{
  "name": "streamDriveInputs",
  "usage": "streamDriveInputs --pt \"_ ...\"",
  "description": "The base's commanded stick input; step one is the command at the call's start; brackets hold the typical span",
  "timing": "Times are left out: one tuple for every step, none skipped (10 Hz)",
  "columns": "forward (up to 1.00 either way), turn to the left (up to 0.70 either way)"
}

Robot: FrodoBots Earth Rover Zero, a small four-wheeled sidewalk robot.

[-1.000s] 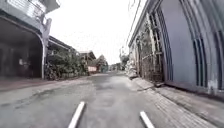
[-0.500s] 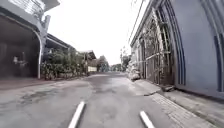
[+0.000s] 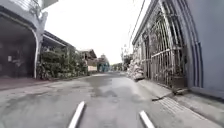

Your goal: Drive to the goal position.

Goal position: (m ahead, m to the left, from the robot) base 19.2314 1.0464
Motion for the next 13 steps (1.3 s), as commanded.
streamDriveInputs --pt "0.85 0.0" --pt "0.85 0.0" --pt "0.85 0.0" --pt "0.85 0.0" --pt "0.85 0.0" --pt "0.85 0.0" --pt "0.85 0.0" --pt "0.85 0.0" --pt "0.85 0.0" --pt "0.85 0.0" --pt "0.85 0.0" --pt "0.85 0.0" --pt "0.85 0.0"
